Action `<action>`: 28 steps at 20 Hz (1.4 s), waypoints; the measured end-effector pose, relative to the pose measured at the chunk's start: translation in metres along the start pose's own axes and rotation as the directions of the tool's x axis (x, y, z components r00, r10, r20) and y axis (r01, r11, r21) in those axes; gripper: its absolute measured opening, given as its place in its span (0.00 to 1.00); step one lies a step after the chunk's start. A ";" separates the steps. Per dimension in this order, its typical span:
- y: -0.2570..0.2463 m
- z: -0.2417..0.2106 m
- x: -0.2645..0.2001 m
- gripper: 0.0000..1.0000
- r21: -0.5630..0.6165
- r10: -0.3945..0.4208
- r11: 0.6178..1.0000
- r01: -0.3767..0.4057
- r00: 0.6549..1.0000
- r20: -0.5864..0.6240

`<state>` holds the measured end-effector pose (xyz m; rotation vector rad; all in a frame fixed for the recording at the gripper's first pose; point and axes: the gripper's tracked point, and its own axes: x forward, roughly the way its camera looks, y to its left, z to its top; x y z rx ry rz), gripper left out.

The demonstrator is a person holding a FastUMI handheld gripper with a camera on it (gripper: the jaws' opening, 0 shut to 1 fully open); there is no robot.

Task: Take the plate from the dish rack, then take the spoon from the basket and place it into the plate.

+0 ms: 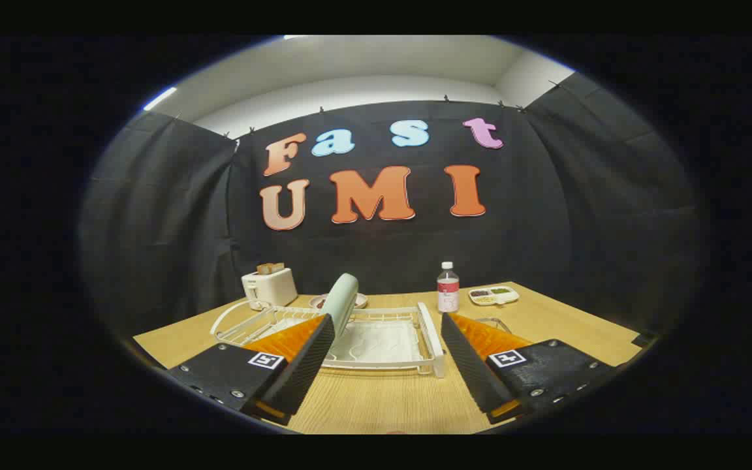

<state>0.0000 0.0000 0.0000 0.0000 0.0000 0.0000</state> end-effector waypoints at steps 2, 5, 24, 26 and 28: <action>-0.003 0.002 0.004 0.98 -0.020 -0.011 1.000 0.012 1.000 0.006; 0.000 0.001 0.007 0.98 -0.028 0.003 1.000 -0.003 1.000 -0.006; 0.037 0.017 0.077 0.98 -0.009 0.049 0.999 -0.050 0.997 -0.067; 0.049 0.018 0.096 0.98 -0.003 0.062 0.998 -0.062 0.995 -0.084; 0.058 0.008 0.116 0.98 0.028 0.074 0.997 -0.071 0.988 -0.137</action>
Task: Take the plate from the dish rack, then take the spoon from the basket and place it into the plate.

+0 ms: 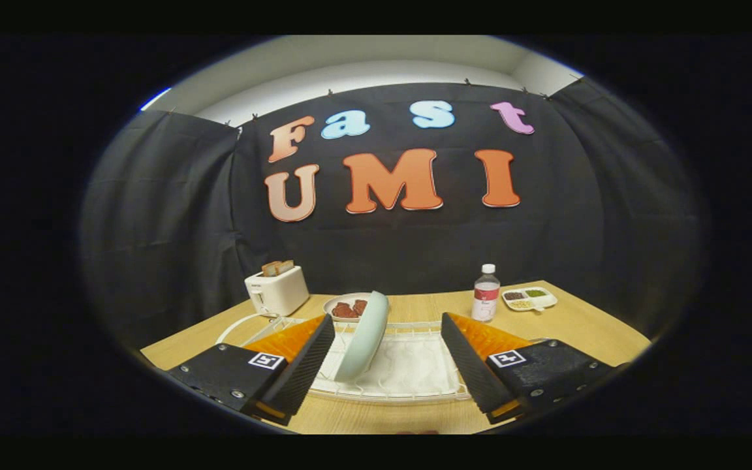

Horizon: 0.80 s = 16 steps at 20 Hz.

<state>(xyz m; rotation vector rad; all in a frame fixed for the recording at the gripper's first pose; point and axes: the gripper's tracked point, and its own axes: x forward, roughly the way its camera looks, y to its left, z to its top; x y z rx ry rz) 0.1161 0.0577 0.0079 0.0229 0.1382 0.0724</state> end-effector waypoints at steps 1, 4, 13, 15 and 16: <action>0.008 -0.005 0.011 0.98 0.036 0.023 0.999 -0.022 0.999 -0.032; 0.008 -0.014 0.039 0.98 0.093 0.019 0.996 -0.009 0.994 -0.106; 0.011 -0.056 0.085 0.86 0.120 -0.009 0.992 0.051 0.946 -0.325; 0.018 -0.061 0.082 0.66 0.129 0.008 0.991 0.042 0.931 -0.365; 0.015 -0.066 0.087 0.53 0.133 -0.013 0.989 0.070 0.922 -0.388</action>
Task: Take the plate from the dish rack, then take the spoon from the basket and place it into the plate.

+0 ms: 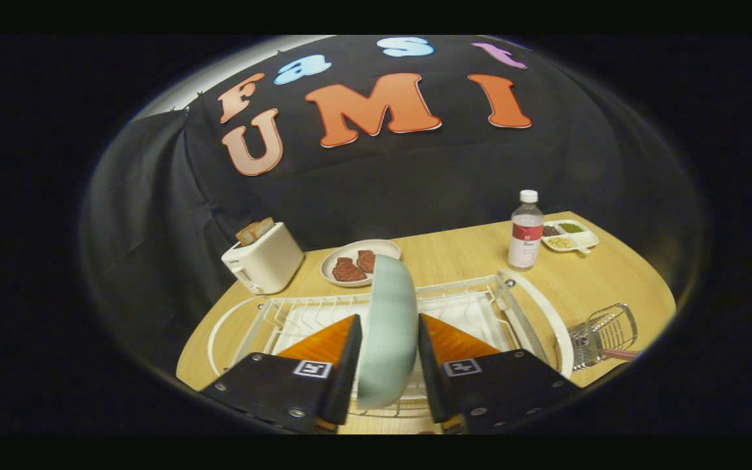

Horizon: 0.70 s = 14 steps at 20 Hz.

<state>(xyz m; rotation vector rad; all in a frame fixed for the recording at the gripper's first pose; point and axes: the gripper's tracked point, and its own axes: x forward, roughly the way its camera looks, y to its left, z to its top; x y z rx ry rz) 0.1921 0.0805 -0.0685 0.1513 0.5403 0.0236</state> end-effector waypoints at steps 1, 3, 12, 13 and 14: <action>-0.008 -0.003 -0.001 0.41 0.008 -0.033 0.999 0.033 0.999 -0.023; -0.010 -0.006 -0.001 0.33 0.027 -0.060 0.998 0.062 0.996 -0.072; -0.018 0.025 -0.015 0.23 -0.188 -0.259 0.948 0.259 0.966 0.022; -0.016 0.026 -0.018 0.22 -0.215 -0.275 0.937 0.276 0.961 0.035; -0.018 0.030 -0.019 0.22 -0.241 -0.294 0.924 0.298 0.954 0.056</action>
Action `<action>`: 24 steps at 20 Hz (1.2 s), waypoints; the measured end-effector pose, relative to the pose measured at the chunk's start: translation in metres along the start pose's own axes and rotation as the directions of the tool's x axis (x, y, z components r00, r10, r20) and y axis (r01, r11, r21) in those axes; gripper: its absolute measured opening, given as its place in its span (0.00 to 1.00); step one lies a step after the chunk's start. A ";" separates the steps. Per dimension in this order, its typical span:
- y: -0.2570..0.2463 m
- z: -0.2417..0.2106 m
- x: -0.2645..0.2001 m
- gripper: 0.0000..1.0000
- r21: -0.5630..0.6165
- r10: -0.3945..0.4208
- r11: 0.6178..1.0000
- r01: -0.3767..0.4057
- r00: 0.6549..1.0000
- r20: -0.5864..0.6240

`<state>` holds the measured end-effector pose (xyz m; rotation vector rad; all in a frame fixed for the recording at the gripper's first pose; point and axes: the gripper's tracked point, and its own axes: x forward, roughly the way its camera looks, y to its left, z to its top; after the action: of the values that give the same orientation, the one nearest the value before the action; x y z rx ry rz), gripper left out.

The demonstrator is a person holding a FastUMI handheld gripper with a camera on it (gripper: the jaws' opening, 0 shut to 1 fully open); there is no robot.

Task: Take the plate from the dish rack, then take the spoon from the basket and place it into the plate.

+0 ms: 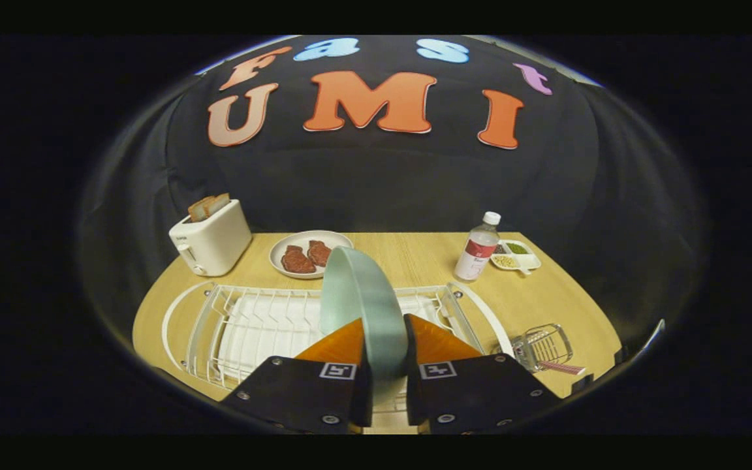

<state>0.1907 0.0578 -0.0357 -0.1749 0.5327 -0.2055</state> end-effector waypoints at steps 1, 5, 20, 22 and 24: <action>-0.003 0.006 -0.001 0.22 -0.018 -0.021 1.000 0.021 1.000 0.018; -0.002 0.009 -0.002 0.21 -0.041 -0.043 0.998 0.045 0.998 0.037; -0.046 0.000 -0.062 0.20 0.124 0.044 0.991 -0.057 0.993 0.109; -0.053 -0.013 -0.074 0.20 0.163 0.076 0.982 -0.093 0.991 0.112; -0.056 -0.026 -0.087 0.20 0.212 0.123 0.966 -0.145 0.986 0.115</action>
<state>0.0959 0.0219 -0.0033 0.0664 0.4154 -0.1216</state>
